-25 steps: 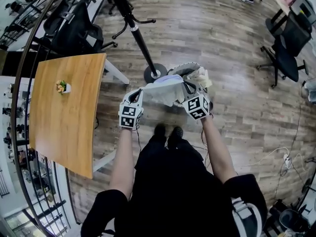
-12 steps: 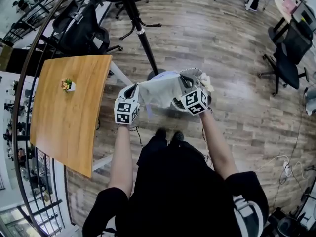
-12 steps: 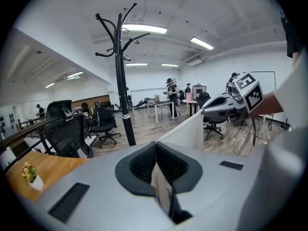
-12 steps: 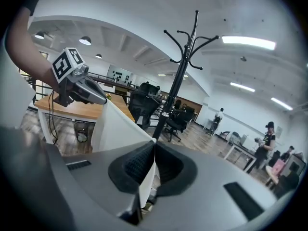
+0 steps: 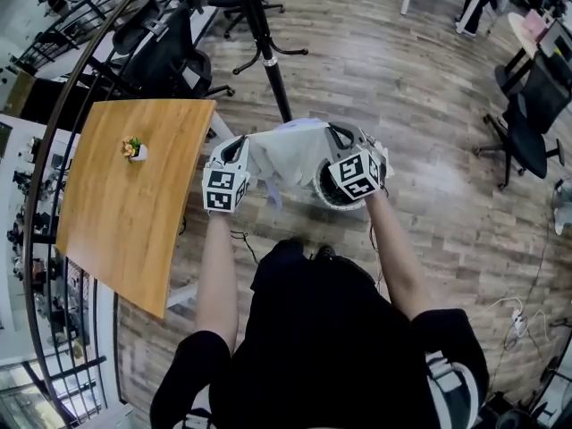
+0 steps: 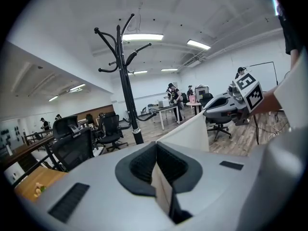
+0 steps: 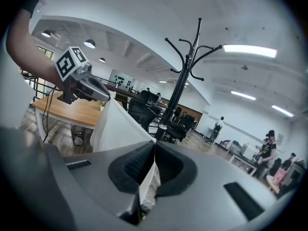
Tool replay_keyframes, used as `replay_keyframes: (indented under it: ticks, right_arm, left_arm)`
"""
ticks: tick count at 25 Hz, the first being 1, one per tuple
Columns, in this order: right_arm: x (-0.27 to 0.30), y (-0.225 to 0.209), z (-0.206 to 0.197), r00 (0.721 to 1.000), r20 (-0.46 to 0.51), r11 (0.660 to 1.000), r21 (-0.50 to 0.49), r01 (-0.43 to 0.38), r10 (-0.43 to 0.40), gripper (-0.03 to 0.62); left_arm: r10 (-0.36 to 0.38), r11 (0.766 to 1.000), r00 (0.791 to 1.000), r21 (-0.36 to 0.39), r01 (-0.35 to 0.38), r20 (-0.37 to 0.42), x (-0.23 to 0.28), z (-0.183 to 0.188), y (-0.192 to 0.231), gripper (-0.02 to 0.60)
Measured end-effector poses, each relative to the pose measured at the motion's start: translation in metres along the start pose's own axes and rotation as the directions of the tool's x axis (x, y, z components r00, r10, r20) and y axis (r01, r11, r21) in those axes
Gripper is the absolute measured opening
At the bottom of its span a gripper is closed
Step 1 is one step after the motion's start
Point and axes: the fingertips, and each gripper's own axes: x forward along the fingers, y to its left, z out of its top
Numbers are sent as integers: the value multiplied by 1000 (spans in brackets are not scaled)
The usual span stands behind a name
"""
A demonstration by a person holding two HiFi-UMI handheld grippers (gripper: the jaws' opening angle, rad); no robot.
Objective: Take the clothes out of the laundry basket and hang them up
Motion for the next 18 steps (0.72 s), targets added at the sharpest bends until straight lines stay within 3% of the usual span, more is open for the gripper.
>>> replay_keyframes:
  ticks: [12, 18]
  right_arm:
    - [54, -5, 43, 999, 32, 1000, -20, 20, -19, 14]
    - [105, -15, 60, 997, 16, 997, 0, 74, -74, 14]
  left_arm:
    - [16, 1000, 999, 18, -17, 40, 24, 15, 74, 23]
    - [-23, 999, 998, 35, 21, 65, 59, 24, 127, 23]
